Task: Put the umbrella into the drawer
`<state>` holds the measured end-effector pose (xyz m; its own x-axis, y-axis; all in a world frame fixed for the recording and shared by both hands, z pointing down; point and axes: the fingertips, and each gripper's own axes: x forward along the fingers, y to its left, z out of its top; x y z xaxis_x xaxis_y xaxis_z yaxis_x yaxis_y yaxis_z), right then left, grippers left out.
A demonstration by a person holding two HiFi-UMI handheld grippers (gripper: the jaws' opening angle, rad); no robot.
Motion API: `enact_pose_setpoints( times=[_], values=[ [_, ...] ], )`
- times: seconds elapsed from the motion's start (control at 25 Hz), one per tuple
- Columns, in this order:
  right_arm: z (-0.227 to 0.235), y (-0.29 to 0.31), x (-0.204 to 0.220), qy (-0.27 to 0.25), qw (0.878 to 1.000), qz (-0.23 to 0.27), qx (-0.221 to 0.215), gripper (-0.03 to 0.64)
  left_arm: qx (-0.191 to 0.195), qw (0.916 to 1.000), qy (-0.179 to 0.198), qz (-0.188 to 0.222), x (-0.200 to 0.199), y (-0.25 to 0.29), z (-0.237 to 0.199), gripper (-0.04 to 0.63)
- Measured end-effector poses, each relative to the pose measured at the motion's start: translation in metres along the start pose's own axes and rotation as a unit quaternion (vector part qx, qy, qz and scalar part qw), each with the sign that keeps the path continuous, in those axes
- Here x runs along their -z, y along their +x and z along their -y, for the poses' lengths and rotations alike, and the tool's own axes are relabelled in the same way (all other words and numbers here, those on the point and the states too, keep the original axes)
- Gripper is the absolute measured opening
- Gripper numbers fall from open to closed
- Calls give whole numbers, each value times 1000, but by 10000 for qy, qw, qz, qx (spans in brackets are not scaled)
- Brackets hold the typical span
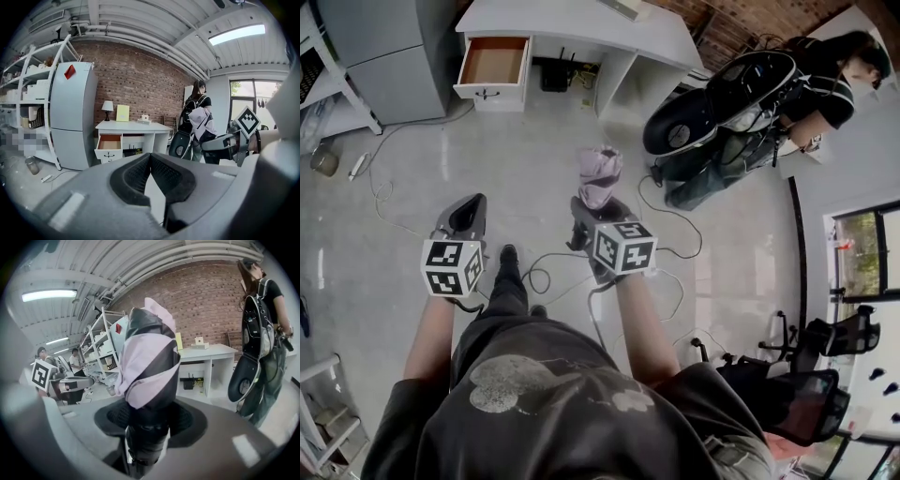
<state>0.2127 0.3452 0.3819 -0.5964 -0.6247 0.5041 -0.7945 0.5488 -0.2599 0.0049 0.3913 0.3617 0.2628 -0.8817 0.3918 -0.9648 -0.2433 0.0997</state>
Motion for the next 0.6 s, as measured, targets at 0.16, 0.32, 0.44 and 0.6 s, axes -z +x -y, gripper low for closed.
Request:
enact_pose_setpoints(
  times=[0.16, 0.32, 0.44, 0.6],
  values=[
    [23, 47, -23, 53, 9999, -49, 86, 202, 35, 10000, -80, -22, -14, 49, -32, 9],
    [45, 100, -58, 86, 9997, -82, 201, 202, 115, 9999, -100, -38, -36, 106, -71, 9],
    [55, 136, -87, 131, 9994, -70, 312, 202, 204, 9997, -102, -59, -56, 142, -101, 9],
    [67, 168, -119, 230, 9985, 19, 490, 202, 356, 9993, -112, -81, -74, 177, -130, 9]
  ],
)
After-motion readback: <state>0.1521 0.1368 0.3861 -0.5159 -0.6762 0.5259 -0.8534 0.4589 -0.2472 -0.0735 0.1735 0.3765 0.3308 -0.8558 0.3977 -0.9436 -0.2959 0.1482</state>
